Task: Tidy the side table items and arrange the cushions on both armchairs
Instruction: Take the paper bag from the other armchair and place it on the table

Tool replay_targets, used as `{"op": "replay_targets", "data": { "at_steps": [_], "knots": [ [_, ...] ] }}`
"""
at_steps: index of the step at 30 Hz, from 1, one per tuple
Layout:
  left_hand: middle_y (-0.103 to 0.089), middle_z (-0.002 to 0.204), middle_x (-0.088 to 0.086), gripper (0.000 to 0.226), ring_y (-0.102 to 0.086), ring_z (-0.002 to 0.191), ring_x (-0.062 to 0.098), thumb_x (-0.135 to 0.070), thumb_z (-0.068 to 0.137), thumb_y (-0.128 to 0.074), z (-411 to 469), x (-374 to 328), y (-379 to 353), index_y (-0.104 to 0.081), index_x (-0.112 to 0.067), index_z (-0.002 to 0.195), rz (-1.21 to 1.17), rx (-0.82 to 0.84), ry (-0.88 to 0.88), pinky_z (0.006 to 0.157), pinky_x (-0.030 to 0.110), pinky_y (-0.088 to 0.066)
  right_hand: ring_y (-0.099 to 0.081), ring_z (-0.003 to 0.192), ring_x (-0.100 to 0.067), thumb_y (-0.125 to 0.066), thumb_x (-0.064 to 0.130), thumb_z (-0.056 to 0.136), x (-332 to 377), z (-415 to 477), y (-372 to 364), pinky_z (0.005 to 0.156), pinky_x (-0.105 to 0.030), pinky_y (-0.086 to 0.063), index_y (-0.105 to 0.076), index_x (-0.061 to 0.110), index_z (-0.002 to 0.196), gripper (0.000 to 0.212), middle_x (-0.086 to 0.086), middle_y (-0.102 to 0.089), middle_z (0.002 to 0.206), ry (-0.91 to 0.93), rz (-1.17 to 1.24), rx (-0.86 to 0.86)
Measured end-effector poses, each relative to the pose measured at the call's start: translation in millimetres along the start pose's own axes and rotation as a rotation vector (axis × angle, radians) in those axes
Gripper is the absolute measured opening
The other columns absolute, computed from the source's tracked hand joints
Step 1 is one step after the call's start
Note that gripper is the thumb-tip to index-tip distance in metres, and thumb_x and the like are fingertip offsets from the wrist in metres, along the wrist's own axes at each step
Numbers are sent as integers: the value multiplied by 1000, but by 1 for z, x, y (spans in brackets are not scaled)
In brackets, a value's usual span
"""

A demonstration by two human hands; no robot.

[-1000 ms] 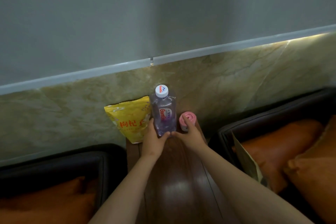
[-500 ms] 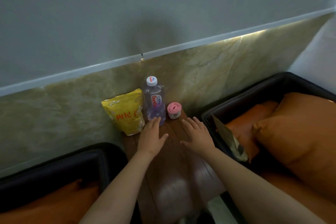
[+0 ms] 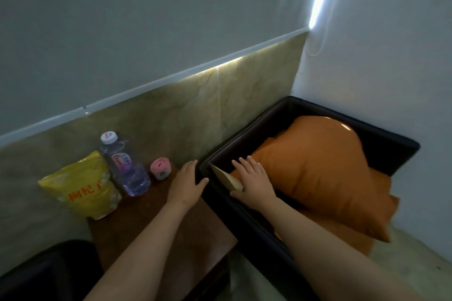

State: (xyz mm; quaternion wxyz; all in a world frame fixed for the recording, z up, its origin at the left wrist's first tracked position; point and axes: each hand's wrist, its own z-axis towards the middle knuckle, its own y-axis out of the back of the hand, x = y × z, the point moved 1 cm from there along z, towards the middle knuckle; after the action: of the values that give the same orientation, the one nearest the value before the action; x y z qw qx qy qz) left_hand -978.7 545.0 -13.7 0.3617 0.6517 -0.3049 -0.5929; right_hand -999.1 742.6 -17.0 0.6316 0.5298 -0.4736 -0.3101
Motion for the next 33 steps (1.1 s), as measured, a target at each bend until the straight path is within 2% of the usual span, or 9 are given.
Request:
{"op": "replay_targets", "data": {
  "at_steps": [6,10,19,23,27,30,33],
  "knots": [
    [-27,154,2,65,-30,139,22,-35,94,-55,2,-89,-60,-25,-17,149,-54,78,2,110,41,-35,9,147,-21,-59,44,88,-77,-35,29,119,-39,3,-7,24,152,85,1,-4,160,-16,-18,-1],
    [-28,153,1,66,-31,139,21,-40,93,-54,4,-111,-83,-26,-17,148,-31,72,18,108,41,-37,11,147,-20,-60,45,88,-114,-43,33,118,-38,5,-5,24,152,87,1,-4,160,-19,-20,-2],
    [-32,151,4,65,-31,138,23,-37,92,-56,35,-88,-86,-28,-15,147,54,50,106,108,42,-36,9,147,-19,-59,44,88,-133,-24,25,118,-38,3,-7,24,152,85,1,-6,160,-3,18,-7],
    [-34,150,4,56,-33,136,23,-33,95,-51,67,-61,-87,-31,-17,145,84,50,130,107,41,-37,7,147,-18,-58,44,88,-129,5,17,118,-36,3,-9,24,152,83,2,-8,160,15,7,-23],
    [-34,148,9,58,-37,133,27,-34,96,-48,104,-32,-92,-29,-13,146,38,62,241,104,43,-40,6,147,-17,-58,46,87,-123,42,10,116,-33,8,-10,25,152,83,3,-10,160,40,23,-28],
    [-32,150,6,53,-35,134,24,-18,96,-47,126,-13,-101,-30,-18,146,87,160,131,105,42,-40,7,147,-15,-56,51,87,-118,71,7,117,-33,8,-10,26,151,83,4,-9,160,56,25,-14],
    [-28,153,2,58,-28,139,21,-4,92,-45,143,6,-109,-32,-23,146,214,263,-9,110,39,-34,6,147,-15,-54,51,87,-113,94,5,117,-32,9,-12,24,152,81,5,-10,159,61,35,-25]
  ]
}}
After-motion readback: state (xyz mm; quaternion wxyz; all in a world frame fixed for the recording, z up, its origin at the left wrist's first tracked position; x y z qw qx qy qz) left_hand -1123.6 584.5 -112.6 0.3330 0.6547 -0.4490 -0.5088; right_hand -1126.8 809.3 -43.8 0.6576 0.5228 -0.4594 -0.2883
